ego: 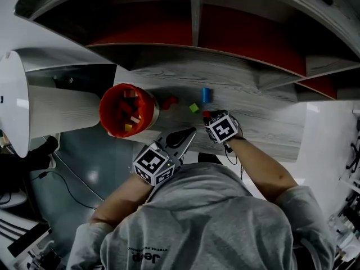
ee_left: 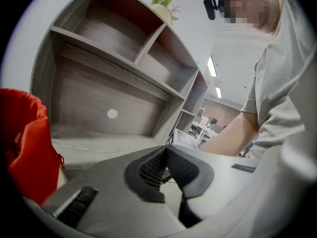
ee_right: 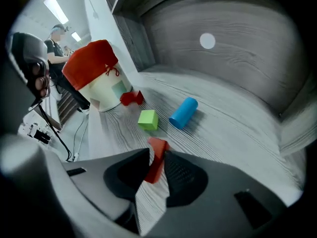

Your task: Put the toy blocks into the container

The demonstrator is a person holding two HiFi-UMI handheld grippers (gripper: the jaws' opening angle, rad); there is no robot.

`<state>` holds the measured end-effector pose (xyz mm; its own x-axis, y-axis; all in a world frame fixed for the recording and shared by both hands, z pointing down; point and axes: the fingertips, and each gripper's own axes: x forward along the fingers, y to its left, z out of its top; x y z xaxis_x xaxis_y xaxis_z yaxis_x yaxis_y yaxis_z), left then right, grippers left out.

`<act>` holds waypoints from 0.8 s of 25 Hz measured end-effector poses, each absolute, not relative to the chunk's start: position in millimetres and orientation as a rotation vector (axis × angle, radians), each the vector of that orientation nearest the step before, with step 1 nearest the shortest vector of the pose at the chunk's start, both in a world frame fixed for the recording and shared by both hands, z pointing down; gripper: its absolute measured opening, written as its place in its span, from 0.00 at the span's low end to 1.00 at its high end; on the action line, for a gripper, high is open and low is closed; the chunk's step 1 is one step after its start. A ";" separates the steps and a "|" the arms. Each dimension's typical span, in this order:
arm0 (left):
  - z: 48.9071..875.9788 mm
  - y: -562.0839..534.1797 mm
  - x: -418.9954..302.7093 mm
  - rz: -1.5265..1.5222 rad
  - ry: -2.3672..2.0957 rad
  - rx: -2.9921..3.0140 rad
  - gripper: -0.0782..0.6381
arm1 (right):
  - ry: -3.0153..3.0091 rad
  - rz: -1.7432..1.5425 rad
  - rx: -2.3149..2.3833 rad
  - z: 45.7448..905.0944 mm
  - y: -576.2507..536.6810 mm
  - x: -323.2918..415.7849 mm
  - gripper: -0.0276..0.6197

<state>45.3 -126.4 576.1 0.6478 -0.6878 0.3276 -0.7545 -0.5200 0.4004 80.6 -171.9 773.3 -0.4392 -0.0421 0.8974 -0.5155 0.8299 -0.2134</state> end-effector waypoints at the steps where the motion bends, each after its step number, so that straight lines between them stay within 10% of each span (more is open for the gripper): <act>1: 576.6 -124.6 44.4 0.172 -1.123 2.351 0.12 | -1.965 0.556 0.418 772.9 -171.7 81.8 0.17; 20: 428.6 -100.2 -110.9 -0.009 -1.351 2.532 0.12 | -2.355 0.351 0.376 508.6 -186.4 -49.2 0.16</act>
